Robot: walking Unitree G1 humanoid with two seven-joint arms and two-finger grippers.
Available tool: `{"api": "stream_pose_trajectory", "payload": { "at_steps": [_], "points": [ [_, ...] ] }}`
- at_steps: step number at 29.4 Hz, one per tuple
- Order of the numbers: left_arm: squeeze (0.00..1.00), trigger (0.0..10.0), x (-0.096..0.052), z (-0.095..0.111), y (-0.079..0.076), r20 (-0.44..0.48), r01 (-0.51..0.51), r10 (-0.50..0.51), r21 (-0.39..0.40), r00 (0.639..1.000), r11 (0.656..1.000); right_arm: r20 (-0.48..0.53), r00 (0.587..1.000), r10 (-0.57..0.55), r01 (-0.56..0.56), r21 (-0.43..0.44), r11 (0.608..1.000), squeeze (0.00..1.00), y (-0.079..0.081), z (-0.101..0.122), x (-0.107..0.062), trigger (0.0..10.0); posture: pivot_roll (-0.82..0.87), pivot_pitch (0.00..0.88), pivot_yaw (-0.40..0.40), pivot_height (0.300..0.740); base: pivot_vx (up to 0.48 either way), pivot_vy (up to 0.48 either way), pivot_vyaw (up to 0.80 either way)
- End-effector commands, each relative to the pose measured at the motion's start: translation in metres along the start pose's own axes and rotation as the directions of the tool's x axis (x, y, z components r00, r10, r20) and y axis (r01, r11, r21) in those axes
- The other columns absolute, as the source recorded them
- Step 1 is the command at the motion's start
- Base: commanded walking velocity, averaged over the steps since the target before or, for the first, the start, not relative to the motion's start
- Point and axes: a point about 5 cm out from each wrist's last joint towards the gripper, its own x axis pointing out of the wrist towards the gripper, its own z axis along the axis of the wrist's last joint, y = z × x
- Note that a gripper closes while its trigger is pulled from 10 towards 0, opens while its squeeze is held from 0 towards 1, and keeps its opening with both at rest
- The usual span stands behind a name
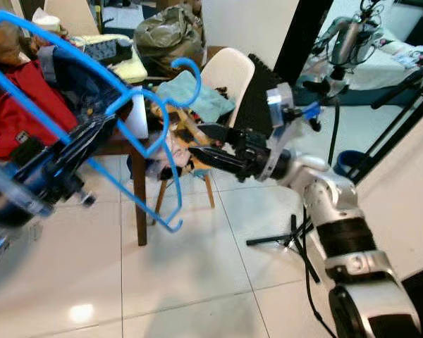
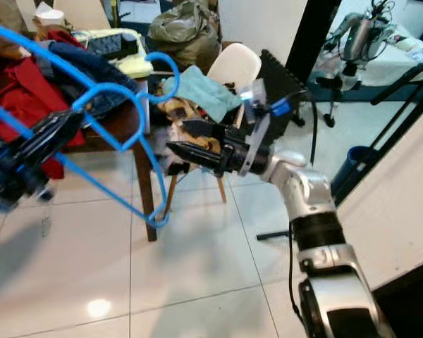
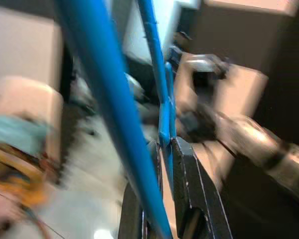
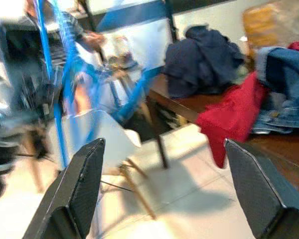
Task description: Hang hanger
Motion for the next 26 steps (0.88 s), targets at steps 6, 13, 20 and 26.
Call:
{"api": "stream_pose_trajectory", "payload": {
  "at_steps": [6, 13, 20, 26],
  "points": [
    [0.00, 10.0, -0.028, -0.007, -0.021, -0.047, 0.272, -0.279, -0.120, 0.959, 0.955, 0.023, 0.976, 0.217, -0.218, 0.139, 0.966, 0.00, 0.019, -0.010, -0.007, 10.0, 0.09, 0.114, -0.130, 0.740, 0.000, 0.000, 0.00],
    [0.00, 10.0, -0.056, 0.005, 0.007, 0.012, 0.140, -0.140, -0.035, 0.990, 0.990, -0.123, 0.965, 0.230, -0.207, 0.172, 0.963, 0.00, 0.017, -0.023, -0.017, 10.0, 0.09, 0.110, -0.132, 0.740, 0.000, 0.000, 0.00],
    [0.00, 10.0, -0.081, 0.036, 0.017, 0.253, 0.005, -0.033, 0.110, 0.967, 0.994, -0.229, 0.973, 0.030, 0.005, 0.149, 0.989, 0.00, -0.002, -0.035, -0.026, 10.0, 0.08, 0.107, -0.138, 0.740, 0.000, 0.000, 0.00],
    [0.00, 10.0, -0.087, 0.039, 0.015, 0.285, 0.058, -0.082, 0.094, 0.955, 0.994, -0.148, 0.977, 0.153, -0.126, 0.178, 0.976, 0.00, 0.011, -0.021, -0.021, 10.0, 0.08, 0.104, -0.139, 0.740, 0.000, 0.000, 0.00]
  ]
}}
